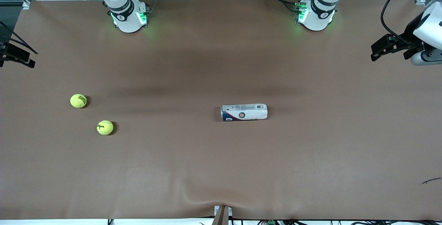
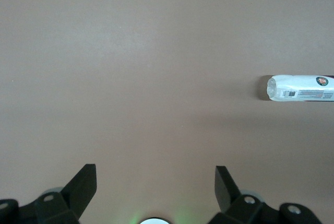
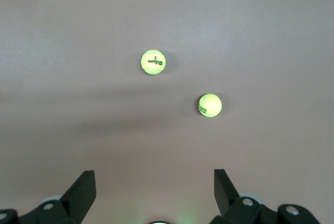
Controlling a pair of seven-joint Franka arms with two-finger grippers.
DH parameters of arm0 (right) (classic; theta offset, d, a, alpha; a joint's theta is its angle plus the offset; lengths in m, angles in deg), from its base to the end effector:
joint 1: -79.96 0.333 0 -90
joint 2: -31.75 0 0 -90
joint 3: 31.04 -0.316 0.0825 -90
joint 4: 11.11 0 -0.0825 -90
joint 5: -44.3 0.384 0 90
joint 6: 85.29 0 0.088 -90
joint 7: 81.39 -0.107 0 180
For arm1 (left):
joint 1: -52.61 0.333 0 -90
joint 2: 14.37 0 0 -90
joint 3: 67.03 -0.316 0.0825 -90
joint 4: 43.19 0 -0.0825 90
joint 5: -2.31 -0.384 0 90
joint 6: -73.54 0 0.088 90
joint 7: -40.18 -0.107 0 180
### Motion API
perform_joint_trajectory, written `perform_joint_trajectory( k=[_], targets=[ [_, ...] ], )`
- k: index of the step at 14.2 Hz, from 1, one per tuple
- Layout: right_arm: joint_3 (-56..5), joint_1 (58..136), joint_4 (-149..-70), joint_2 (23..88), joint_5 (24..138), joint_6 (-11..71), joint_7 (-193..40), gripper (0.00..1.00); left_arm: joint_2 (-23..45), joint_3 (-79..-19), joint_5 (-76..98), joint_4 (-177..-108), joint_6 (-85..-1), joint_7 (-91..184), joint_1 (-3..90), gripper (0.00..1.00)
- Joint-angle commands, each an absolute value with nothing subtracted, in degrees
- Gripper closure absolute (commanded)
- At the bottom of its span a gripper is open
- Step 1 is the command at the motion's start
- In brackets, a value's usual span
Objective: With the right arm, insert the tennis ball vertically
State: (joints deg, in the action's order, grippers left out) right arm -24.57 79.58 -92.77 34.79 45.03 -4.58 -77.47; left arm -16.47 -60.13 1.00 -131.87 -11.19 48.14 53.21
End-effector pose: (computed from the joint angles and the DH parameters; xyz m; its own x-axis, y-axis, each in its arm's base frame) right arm 0.5506 -0.0626 0.6491 0.9964 -0.0490 -0.0686 -0.0499 -0.9987 -0.0114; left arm 0.5308 -0.0573 0.6472 0.9991 0.0313 -0.0284 0.0304 -0.9990 -0.0315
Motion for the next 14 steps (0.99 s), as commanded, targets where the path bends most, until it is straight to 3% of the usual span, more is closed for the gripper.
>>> perform_joint_trajectory(
  k=[1,14],
  targets=[
    [-25.2,78.6,-93.2,34.1,45.9,-4.2,-78.1,0.0,-16.0,-60.0,1.1,-130.4,-9.9,47.3,53.0,0.0],
    [-25.2,78.7,-93.0,34.7,45.7,-2.6,-77.7,0.0,-14.5,-58.7,1.0,-130.3,-10.3,47.6,49.7,0.0]
  ],
)
